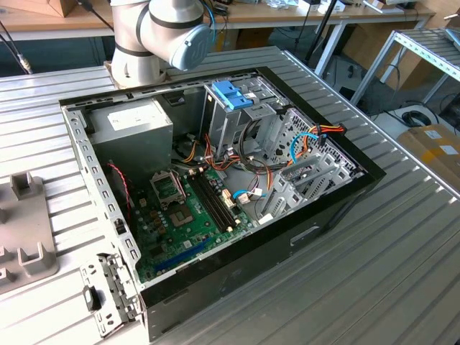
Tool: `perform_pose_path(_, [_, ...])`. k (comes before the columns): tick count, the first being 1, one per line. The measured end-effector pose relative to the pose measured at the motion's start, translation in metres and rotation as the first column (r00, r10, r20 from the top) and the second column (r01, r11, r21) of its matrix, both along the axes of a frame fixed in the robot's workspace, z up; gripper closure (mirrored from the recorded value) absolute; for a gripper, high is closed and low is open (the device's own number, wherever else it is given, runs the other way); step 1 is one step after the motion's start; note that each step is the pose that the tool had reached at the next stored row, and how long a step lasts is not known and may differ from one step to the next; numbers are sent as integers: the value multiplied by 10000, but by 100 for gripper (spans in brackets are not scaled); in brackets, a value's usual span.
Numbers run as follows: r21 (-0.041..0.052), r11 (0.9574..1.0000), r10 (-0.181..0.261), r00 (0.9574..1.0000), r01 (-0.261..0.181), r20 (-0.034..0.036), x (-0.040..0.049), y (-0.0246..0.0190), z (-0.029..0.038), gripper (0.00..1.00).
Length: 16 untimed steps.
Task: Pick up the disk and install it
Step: 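Pick up the disk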
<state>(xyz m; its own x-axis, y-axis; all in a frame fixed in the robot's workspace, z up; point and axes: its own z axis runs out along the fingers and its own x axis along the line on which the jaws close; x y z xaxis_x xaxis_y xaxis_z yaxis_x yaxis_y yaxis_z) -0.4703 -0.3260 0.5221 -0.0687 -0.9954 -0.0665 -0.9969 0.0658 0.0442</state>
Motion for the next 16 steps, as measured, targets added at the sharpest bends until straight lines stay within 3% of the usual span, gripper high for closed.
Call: perform_pose_path(16, [0, 10000, 0, 10000, 0, 0, 0, -116, 0, 63])
